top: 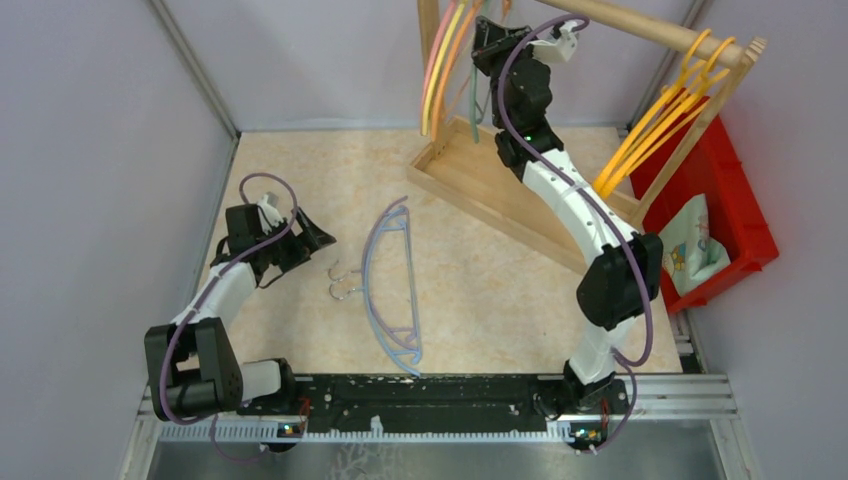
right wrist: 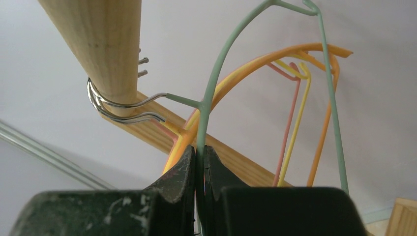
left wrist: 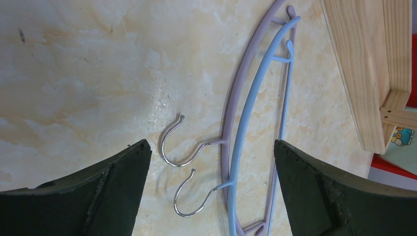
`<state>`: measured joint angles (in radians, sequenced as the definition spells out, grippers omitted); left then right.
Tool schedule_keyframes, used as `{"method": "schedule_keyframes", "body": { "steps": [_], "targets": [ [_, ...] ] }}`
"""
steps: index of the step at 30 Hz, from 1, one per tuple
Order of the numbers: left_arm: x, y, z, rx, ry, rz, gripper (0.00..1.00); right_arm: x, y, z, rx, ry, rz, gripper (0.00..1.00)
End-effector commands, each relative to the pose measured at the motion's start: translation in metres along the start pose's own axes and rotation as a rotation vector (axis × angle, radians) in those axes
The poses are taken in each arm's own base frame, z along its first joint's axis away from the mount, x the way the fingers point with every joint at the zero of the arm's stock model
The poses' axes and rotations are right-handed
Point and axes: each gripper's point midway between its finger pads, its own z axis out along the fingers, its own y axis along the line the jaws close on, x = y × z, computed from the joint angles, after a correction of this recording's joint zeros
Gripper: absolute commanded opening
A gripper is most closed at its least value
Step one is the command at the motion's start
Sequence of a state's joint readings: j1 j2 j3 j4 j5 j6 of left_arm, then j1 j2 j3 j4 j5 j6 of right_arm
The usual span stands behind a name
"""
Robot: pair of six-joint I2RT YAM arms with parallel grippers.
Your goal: Organize the hangers
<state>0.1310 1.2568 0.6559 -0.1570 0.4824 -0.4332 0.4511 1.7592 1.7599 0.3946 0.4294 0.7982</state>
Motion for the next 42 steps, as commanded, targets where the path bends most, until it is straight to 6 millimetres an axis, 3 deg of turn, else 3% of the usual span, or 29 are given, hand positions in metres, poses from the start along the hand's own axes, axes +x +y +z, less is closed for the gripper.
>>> {"method": "schedule_keyframes", "body": {
  "steps": [1, 8, 13, 15, 18, 26, 33, 37, 38, 42],
  "targets": [
    [-0.016, -0.001, -0.002, 0.001, -0.04, 0.027, 1.0, 0.032, -0.022, 0.01, 0.062, 0.079, -0.032, 0.0],
    [-0.018, 0.003, -0.004, -0.013, -0.049, 0.016, 0.99, 0.062, -0.032, 0.022, 0.078, 0.141, -0.05, 0.0],
    [-0.017, 0.005, -0.005, -0.017, -0.051, 0.011, 1.0, 0.062, -0.043, 0.017, 0.12, 0.136, -0.037, 0.0],
    [-0.016, 0.005, -0.005, -0.016, -0.048, 0.01, 1.0, 0.056, -0.048, 0.011, 0.146, 0.119, -0.029, 0.17],
    [-0.016, 0.005, -0.006, -0.014, -0.05, 0.008, 0.99, 0.046, -0.051, 0.003, 0.172, 0.106, -0.044, 0.33],
    [-0.019, -0.001, -0.008, 0.005, -0.06, 0.012, 1.0, 0.015, -0.033, -0.02, 0.141, 0.093, -0.065, 0.6],
    [-0.018, -0.001, -0.008, 0.011, -0.064, 0.019, 0.99, -0.002, -0.002, -0.055, 0.053, 0.155, -0.067, 0.65],
    [-0.016, 0.0, -0.007, 0.017, -0.059, 0.019, 1.0, -0.013, 0.016, -0.079, -0.01, 0.154, -0.136, 0.75],
    [-0.015, 0.0, -0.006, 0.018, -0.057, 0.018, 0.99, -0.019, 0.022, -0.085, -0.03, 0.14, -0.156, 0.82],
    [-0.017, -0.002, -0.005, 0.027, -0.056, 0.017, 0.99, -0.039, 0.042, -0.108, -0.069, 0.095, -0.282, 0.87]
  ]
}}
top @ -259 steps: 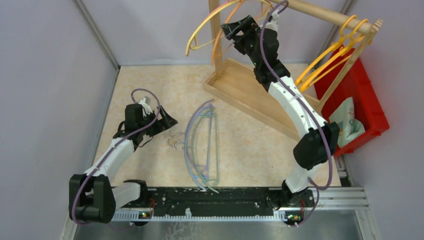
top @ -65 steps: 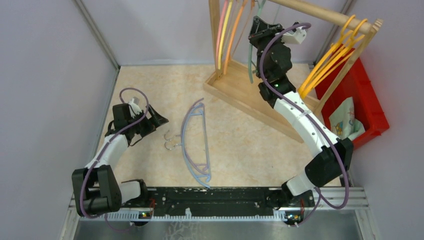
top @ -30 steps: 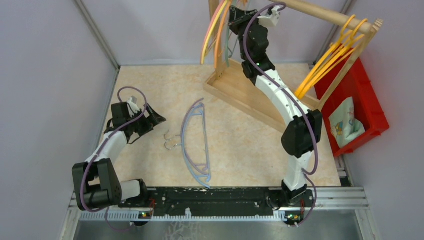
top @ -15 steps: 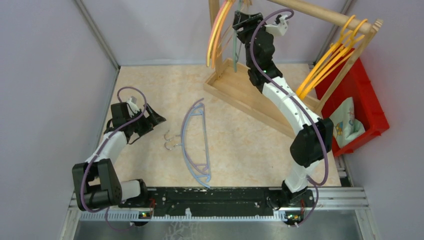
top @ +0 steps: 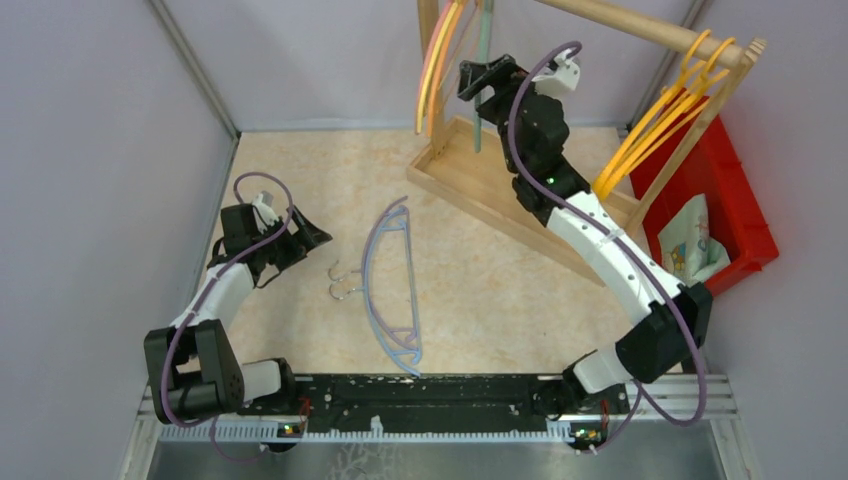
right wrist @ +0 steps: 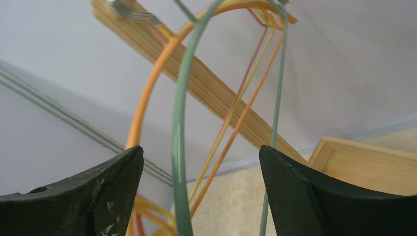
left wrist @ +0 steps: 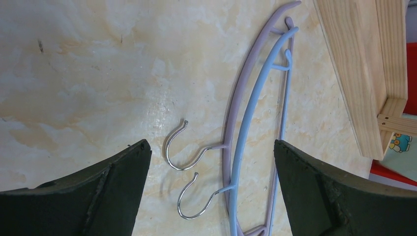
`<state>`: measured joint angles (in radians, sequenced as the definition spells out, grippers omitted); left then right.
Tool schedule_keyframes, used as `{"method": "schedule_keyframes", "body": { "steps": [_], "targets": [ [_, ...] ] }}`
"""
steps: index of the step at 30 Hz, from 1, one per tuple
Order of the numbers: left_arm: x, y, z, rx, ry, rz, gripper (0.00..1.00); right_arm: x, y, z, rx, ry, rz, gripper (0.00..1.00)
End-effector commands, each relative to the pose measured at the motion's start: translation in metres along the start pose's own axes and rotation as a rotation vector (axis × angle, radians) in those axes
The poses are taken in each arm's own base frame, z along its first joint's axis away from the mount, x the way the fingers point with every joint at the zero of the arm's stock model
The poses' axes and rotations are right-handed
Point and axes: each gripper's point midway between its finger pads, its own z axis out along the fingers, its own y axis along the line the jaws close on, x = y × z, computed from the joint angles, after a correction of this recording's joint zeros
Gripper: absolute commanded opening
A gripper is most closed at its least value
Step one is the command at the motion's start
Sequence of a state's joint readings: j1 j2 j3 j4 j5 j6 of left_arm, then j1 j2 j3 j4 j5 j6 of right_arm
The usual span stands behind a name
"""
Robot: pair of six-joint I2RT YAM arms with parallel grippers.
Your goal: Organize the hangers
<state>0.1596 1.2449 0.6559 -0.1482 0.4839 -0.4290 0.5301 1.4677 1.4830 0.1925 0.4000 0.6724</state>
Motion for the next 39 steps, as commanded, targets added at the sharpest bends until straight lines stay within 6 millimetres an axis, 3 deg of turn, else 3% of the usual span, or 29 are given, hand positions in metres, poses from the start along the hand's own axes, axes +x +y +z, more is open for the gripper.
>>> {"method": "schedule_keyframes", "body": {
  "steps": [1, 7, 10, 12, 13, 16, 19, 25, 31, 36, 39],
  "targets": [
    [-0.008, -0.006, 0.0, 0.034, -0.02, 0.018, 0.99, -0.058, 0.041, -0.039, -0.091, -0.128, -0.142, 0.88],
    [-0.007, -0.008, 0.003, 0.05, -0.006, 0.008, 0.99, -0.071, 0.033, -0.069, -0.073, -0.141, -0.249, 0.89],
    [-0.007, -0.007, 0.003, 0.045, -0.003, 0.004, 0.99, -0.059, 0.046, -0.08, -0.129, -0.069, -0.366, 0.89],
    [-0.006, -0.006, 0.004, 0.04, 0.004, -0.002, 0.99, -0.03, 0.063, -0.089, -0.211, 0.058, -0.483, 0.87],
    [-0.006, -0.006, 0.004, 0.038, 0.005, -0.003, 0.99, -0.006, 0.07, -0.094, -0.256, 0.149, -0.546, 0.86],
    [-0.006, -0.005, 0.004, 0.033, 0.003, -0.006, 0.99, 0.05, 0.093, -0.129, -0.366, 0.349, -0.714, 0.84],
    [-0.008, -0.004, 0.004, 0.021, -0.003, -0.014, 0.99, 0.111, 0.096, -0.165, -0.463, 0.596, -0.795, 0.82],
    [-0.008, -0.001, 0.006, 0.011, 0.0, -0.033, 0.99, 0.227, 0.045, -0.219, -0.514, 1.072, -0.868, 0.72],
    [-0.011, 0.007, 0.007, -0.023, -0.02, -0.039, 1.0, 0.319, 0.001, -0.254, -0.496, 1.286, -0.816, 0.64],
    [-0.016, 0.013, 0.006, -0.041, -0.03, -0.028, 1.0, 0.376, -0.02, -0.283, -0.52, 1.394, -0.865, 0.61],
    [-0.019, 0.016, 0.005, -0.059, -0.038, -0.019, 1.0, 0.399, -0.021, -0.296, -0.53, 1.44, -0.817, 0.6]
  ]
}}
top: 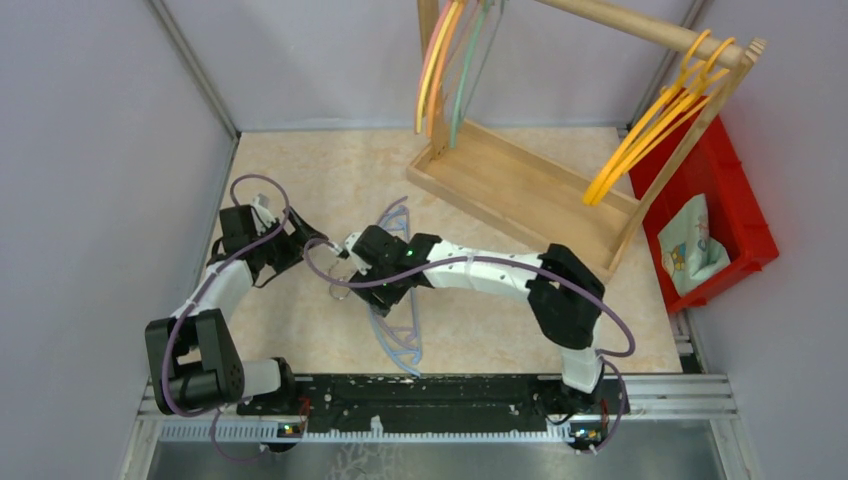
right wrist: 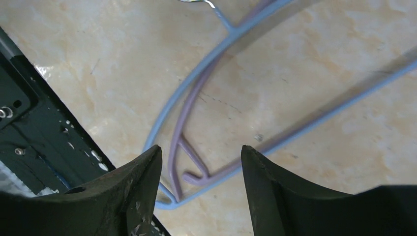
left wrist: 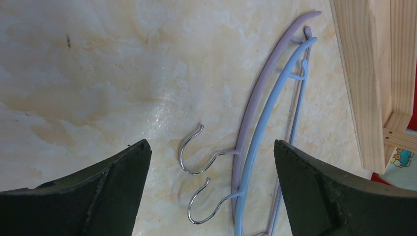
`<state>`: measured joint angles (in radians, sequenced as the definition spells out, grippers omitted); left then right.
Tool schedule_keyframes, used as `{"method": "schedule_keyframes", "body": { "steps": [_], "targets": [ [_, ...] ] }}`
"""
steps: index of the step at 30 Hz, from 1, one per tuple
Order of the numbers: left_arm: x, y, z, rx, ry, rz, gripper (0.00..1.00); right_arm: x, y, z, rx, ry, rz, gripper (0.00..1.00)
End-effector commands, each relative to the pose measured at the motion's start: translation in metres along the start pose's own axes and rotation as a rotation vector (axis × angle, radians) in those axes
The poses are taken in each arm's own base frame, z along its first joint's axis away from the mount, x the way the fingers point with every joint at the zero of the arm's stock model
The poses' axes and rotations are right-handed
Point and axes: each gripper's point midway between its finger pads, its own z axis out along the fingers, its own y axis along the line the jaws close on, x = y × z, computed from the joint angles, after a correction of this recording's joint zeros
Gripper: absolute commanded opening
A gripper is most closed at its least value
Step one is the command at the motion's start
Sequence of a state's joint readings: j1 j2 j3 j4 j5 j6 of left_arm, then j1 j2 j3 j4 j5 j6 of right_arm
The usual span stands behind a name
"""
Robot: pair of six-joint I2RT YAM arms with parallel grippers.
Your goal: Organize the hangers
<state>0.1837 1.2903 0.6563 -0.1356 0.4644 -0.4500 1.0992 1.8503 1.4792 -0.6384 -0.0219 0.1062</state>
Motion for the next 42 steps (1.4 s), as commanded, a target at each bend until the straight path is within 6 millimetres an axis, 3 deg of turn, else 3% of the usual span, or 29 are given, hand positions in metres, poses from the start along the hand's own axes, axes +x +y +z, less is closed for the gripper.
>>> {"method": "schedule_keyframes", "body": {
  "steps": [1, 7, 11, 21, 25, 27, 30, 32, 37, 42],
  "targets": [
    [-0.018, 0.0, -0.002, -0.017, -0.044, 0.032, 1.0, -0.018, 0.037, 0.02, -0.115, -0.076, 0.023, 0.6],
    [-0.022, 0.0, -0.003, -0.016, -0.052, 0.031, 1.0, 0.007, 0.049, 0.052, -0.138, -0.017, 0.047, 0.59],
    [-0.022, 0.001, -0.002, -0.014, -0.056, 0.023, 1.0, 0.011, 0.05, 0.064, -0.13, -0.009, 0.068, 0.58],
    [-0.024, 0.0, -0.008, -0.011, -0.078, 0.024, 1.0, 0.021, 0.017, 0.086, 0.075, 0.012, 0.116, 0.54],
    [-0.023, 0.002, -0.009, -0.015, -0.078, 0.022, 1.0, 0.029, -0.012, 0.078, 0.238, 0.027, 0.11, 0.52],
    [-0.022, 0.003, -0.009, -0.014, -0.076, 0.017, 1.0, 0.03, -0.019, 0.073, 0.272, 0.025, 0.089, 0.44],
    [-0.02, 0.004, -0.007, -0.012, -0.072, 0.006, 1.0, 0.034, -0.021, 0.071, 0.276, 0.04, 0.059, 0.17],
    [-0.02, 0.004, -0.005, -0.007, -0.07, -0.003, 1.0, 0.035, -0.022, 0.068, 0.279, 0.047, 0.057, 0.07],
    [-0.023, 0.002, -0.004, 0.0, -0.072, -0.008, 0.99, 0.021, -0.028, 0.048, 0.308, 0.028, 0.031, 0.12],
    [-0.027, 0.0, -0.005, 0.006, -0.078, -0.005, 1.0, -0.002, -0.037, 0.009, 0.317, -0.018, 0.063, 0.2]
  ]
}}
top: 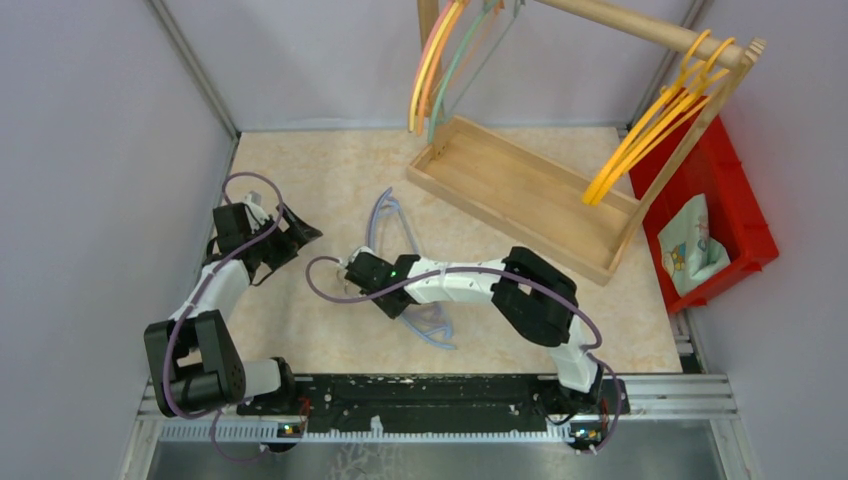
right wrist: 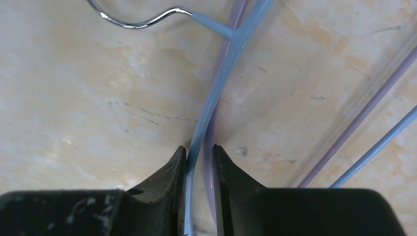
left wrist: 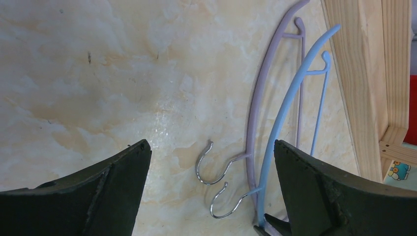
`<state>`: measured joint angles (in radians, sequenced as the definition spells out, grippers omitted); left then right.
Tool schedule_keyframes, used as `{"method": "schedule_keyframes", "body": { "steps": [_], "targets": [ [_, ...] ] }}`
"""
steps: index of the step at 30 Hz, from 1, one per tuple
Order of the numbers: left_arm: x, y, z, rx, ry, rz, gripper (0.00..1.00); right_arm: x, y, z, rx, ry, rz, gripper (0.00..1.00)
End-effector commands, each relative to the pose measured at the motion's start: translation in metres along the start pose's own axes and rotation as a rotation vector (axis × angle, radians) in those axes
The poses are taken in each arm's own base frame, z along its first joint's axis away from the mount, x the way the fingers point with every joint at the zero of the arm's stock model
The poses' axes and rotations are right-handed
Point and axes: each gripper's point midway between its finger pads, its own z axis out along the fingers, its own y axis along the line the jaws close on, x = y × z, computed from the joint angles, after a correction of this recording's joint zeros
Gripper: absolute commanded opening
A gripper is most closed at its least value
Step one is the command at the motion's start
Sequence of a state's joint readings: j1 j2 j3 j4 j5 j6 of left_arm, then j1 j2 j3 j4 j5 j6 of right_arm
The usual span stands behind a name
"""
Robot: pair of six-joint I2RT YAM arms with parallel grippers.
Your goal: Organize the hangers
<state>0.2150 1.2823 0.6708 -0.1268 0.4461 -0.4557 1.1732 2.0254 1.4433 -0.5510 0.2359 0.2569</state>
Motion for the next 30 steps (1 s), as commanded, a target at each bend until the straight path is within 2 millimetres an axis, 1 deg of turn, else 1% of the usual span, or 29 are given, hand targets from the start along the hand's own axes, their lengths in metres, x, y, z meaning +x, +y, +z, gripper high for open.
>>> {"method": "schedule_keyframes", "body": {
  "steps": [1, 3, 6, 10, 12, 14, 19, 23, 27, 30],
  "targets": [
    [-0.01, -0.006, 0.0, 0.031, -0.026, 0.004, 1.0, -0.04, -0.038, -0.058, 0.064, -0.103, 0.022, 0.21],
    [-0.009, -0.007, 0.002, 0.04, -0.024, 0.003, 1.0, -0.04, -0.043, -0.066, 0.033, -0.107, 0.051, 0.24],
    [-0.006, -0.006, 0.004, 0.048, -0.014, -0.003, 1.0, -0.025, -0.049, -0.059, 0.03, -0.058, 0.068, 0.33],
    [-0.002, -0.004, 0.006, 0.048, 0.0, -0.006, 1.0, -0.01, -0.05, -0.05, 0.039, -0.017, 0.069, 0.46],
    [-0.001, -0.003, 0.006, 0.047, -0.001, -0.008, 1.0, -0.007, -0.051, -0.048, 0.045, -0.016, 0.072, 0.52],
    [-0.001, -0.004, 0.006, 0.052, -0.001, -0.011, 1.0, -0.011, -0.051, -0.047, 0.052, -0.028, 0.069, 0.54],
    [-0.002, -0.006, 0.007, 0.058, -0.001, -0.015, 1.0, -0.024, -0.049, -0.033, 0.038, -0.036, 0.076, 0.53],
    [-0.002, -0.005, 0.006, 0.055, -0.001, -0.012, 1.0, -0.032, -0.045, -0.024, 0.002, -0.041, 0.096, 0.41],
    [0.0, -0.004, 0.005, 0.05, 0.001, -0.008, 1.0, -0.032, -0.037, -0.016, -0.035, -0.042, 0.099, 0.38],
    [0.002, -0.004, 0.005, 0.053, 0.008, -0.011, 1.0, -0.033, -0.036, -0.011, -0.035, -0.038, 0.103, 0.37]
  ]
}}
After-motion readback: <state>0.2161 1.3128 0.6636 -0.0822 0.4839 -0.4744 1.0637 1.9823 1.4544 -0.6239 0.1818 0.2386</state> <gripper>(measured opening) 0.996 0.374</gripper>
